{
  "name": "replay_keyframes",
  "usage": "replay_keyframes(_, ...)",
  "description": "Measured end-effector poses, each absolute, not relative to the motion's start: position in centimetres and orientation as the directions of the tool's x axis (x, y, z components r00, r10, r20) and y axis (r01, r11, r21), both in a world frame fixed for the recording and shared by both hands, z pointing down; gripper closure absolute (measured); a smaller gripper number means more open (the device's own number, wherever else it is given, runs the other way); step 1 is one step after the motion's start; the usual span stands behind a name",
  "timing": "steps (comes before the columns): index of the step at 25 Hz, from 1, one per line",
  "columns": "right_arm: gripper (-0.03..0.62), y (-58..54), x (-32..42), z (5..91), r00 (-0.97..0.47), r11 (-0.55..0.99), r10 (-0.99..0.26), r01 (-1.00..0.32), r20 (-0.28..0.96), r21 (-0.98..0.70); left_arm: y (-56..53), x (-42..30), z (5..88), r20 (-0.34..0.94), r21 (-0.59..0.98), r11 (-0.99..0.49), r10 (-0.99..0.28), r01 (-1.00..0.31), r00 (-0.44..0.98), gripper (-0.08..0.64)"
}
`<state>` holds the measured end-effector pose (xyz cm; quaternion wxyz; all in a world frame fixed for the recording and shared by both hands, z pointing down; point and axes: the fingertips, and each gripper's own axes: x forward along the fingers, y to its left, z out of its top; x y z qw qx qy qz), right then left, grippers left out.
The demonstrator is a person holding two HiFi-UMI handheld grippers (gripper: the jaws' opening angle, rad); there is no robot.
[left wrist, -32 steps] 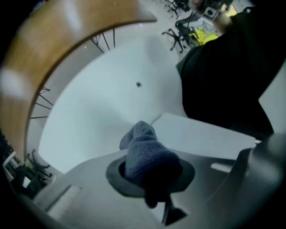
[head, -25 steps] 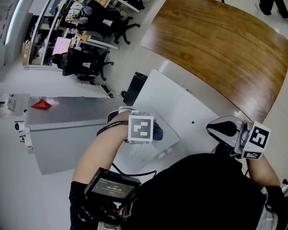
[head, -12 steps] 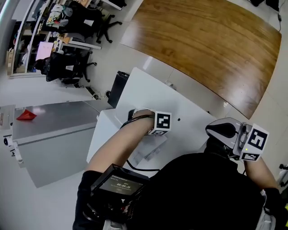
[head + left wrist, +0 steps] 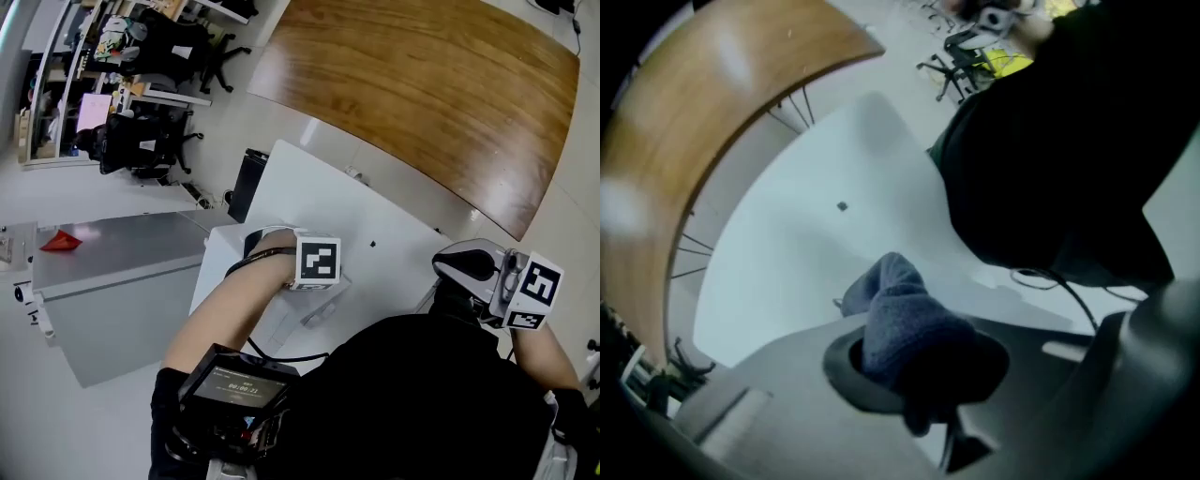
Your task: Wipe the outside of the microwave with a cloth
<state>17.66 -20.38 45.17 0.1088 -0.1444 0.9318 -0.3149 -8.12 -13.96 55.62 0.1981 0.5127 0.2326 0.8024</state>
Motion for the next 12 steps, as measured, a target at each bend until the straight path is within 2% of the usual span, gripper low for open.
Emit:
replay_keyframes(3,0.588,-21.2,15.5,43.5,-0.945,0.796,-0.285,-0.142,-0.158,-0.589,-12.3,-7.5,48.6,0.743,0.598,-0.801,0.567,-0.028,-0.354,0.506)
replay_keyframes(5,0.588,-21.5,14.1,42.4,-0.952,0.818,-0.245,-0.102,-0.183,-0.566,-11.5,-7.8,46.7,0.75,0.591,-0.806,0.563,-0.029,-0.347,0.506)
replay_keyframes(8,0.588,-22.1,12.5,41.7,-0.96,0.836,-0.2,-0.062,-0.197,-0.545,-11.5,-8.1,47.0,0.762,0.573,-0.819,0.547,-0.032,-0.347,0.506)
replay_keyframes(12,0.588,-22.6,12.4,42.3,-0.961,0.834,-0.202,-0.068,-0.189,-0.547,-10.6,-8.0,49.6,0.685,0.652,-0.755,0.624,-0.065,-0.376,0.508)
